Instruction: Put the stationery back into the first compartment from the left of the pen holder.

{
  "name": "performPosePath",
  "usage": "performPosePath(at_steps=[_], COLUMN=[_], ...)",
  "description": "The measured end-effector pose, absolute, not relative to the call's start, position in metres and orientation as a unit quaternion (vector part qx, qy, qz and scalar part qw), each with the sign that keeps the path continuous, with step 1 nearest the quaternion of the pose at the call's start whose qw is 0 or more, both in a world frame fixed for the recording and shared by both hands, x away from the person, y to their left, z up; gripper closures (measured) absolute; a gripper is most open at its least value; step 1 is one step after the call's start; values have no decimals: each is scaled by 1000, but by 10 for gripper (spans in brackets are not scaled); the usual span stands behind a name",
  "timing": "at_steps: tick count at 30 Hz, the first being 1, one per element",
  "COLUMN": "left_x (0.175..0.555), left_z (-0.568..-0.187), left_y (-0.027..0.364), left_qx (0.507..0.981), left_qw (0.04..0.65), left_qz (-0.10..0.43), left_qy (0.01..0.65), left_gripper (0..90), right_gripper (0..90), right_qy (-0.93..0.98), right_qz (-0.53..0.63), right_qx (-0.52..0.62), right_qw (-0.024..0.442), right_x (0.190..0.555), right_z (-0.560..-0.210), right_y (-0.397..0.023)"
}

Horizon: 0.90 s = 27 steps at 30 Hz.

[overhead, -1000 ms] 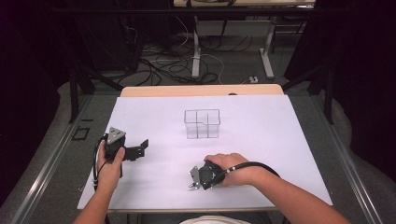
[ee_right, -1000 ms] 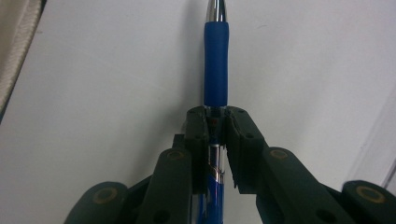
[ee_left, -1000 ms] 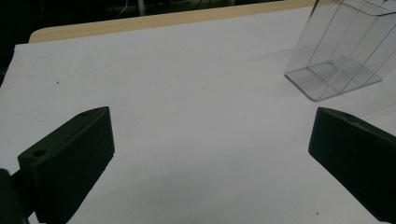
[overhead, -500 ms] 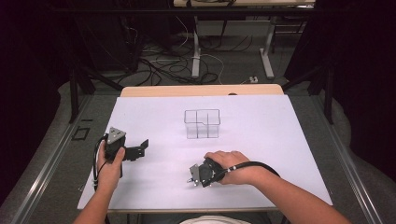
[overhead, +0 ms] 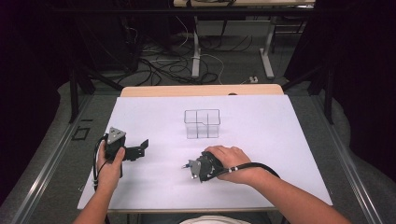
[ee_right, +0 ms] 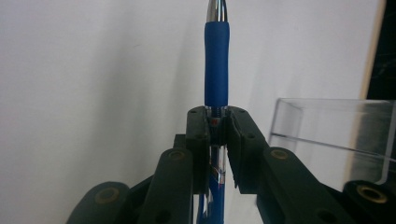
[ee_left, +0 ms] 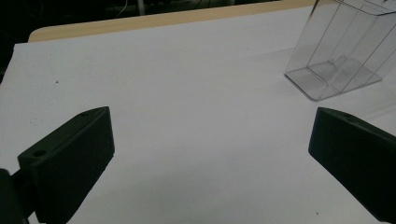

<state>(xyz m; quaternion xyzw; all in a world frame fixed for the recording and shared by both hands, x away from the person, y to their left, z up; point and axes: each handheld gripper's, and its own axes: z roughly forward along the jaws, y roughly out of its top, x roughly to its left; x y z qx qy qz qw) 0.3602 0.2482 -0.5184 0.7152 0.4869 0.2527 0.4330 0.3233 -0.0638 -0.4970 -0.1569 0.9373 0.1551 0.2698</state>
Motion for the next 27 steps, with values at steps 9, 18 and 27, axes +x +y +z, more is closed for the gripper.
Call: performPosePath(at_steps=[9, 18, 27], left_x=[360, 360, 361], left_z=[-519, -519, -519], left_y=[248, 249, 249], left_qx=[714, 715, 715], left_qw=[433, 432, 432], left_qz=[253, 253, 253], left_qy=[488, 488, 487], left_gripper=[0, 0, 0], right_gripper=[797, 797, 797], right_qy=[920, 911, 895], right_qz=[230, 284, 350], right_qx=[-81, 3, 73], right_qw=[307, 300, 268], right_x=[335, 355, 377], right_z=[-480, -466, -450], right_y=[-70, -78, -82])
